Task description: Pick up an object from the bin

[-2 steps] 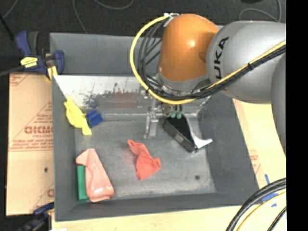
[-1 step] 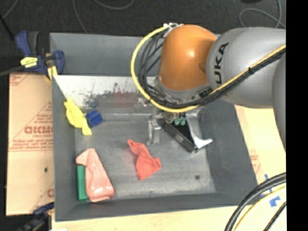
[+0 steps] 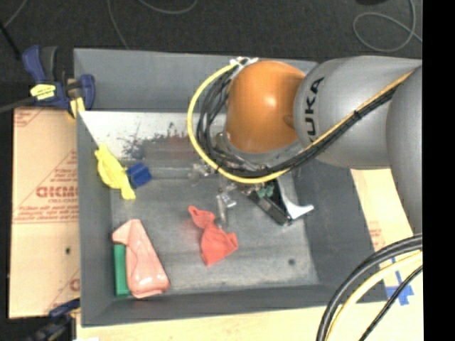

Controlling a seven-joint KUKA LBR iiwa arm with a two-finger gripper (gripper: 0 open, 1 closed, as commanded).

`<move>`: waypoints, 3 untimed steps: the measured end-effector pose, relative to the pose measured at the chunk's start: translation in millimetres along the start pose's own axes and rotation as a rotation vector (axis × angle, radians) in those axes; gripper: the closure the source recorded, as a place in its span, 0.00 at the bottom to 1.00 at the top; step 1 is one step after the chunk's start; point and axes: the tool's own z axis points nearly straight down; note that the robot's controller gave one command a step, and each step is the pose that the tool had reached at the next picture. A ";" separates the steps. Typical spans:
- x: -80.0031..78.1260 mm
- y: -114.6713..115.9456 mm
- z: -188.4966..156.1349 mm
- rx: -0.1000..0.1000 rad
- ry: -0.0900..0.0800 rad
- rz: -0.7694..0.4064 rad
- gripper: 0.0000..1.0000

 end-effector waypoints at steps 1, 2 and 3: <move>20.5 -10.9 37.5 -0.001 -0.006 0.153 0.00; 35.5 -0.1 56.2 -0.001 -0.002 0.012 1.00; 35.5 -0.1 56.2 -0.001 -0.002 0.013 1.00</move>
Offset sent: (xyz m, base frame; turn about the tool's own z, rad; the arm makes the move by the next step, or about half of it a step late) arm -0.0337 -0.0123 -0.0570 0.0095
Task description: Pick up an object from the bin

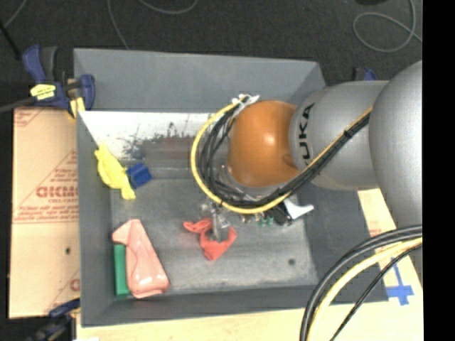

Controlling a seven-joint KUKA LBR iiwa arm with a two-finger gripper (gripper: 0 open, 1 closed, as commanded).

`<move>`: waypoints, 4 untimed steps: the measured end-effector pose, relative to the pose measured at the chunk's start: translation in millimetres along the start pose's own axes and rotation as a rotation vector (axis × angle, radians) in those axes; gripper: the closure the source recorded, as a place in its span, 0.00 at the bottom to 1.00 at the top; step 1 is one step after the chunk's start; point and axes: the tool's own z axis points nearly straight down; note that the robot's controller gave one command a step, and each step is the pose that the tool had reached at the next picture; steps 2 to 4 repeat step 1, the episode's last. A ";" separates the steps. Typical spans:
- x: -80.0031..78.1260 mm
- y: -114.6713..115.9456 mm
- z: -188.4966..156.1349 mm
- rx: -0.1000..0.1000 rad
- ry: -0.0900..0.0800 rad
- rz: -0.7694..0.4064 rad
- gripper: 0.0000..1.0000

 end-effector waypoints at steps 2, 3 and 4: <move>10.5 -27.8 -119.2 0.001 -0.004 0.000 1.00; 10.5 -27.8 -119.2 0.001 -0.004 0.000 1.00; 10.5 -27.8 -119.2 0.001 -0.004 0.000 1.00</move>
Offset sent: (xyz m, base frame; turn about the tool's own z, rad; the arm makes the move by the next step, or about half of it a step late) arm 0.0000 0.0000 0.0000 0.0000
